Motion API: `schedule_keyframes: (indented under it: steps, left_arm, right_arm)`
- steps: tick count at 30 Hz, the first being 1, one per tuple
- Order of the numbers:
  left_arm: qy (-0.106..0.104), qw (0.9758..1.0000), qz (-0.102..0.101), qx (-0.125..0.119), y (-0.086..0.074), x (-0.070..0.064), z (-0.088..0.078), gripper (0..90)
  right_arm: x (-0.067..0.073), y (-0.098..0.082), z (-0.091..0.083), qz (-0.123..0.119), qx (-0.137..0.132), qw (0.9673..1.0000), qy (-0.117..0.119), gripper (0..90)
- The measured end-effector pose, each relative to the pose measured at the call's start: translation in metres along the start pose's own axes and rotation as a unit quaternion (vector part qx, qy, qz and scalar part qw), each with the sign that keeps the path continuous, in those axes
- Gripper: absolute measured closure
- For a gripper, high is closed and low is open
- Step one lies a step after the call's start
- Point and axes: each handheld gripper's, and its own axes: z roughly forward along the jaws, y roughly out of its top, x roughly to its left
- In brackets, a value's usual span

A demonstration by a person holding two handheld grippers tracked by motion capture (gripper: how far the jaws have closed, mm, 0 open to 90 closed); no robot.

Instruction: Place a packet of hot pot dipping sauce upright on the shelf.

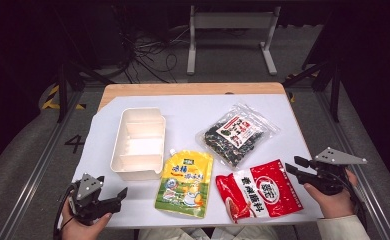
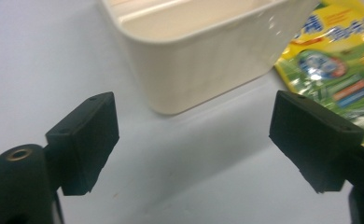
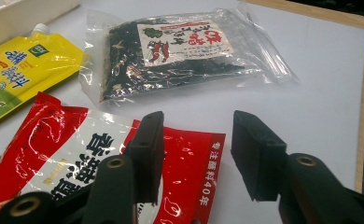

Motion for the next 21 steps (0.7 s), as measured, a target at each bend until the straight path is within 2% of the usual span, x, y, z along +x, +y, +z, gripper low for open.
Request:
schedule_keyframes:
  steps: [4, 5, 11, 13, 18, 21]
  left_arm:
    - [-0.002, 0.9999, 0.007, -0.008, 0.002, 0.000, -0.001, 15.7]
    - [0.000, 0.9999, 0.013, -0.009, 0.003, -0.001, -0.002, 16.4]
    - [-0.012, 0.9994, 0.031, -0.005, 0.004, -0.005, -0.003, 17.5]
    - [-0.019, 0.9994, 0.029, -0.009, 0.005, -0.007, -0.005, 17.7]
    - [-0.015, 0.9994, 0.031, -0.009, 0.006, -0.009, -0.006, 18.2]
    - [-0.013, 0.9994, 0.033, -0.005, 0.006, -0.009, -0.005, 18.3]
  right_arm:
    - [0.003, 0.000, -0.003, 0.005, 0.003, 1.0000, -0.005, 50.9]
    - [0.003, 0.000, -0.004, 0.014, 0.015, 0.9998, -0.002, 47.7]
    - [0.007, 0.001, -0.005, 0.017, 0.037, 0.9992, -0.003, 42.6]
    - [0.009, 0.001, -0.006, 0.015, 0.043, 0.9990, -0.004, 41.0]
    - [0.011, 0.001, -0.009, 0.021, 0.047, 0.9987, -0.002, 37.4]
    - [0.011, -0.001, -0.009, 0.036, 0.063, 0.9973, 0.004, 36.1]
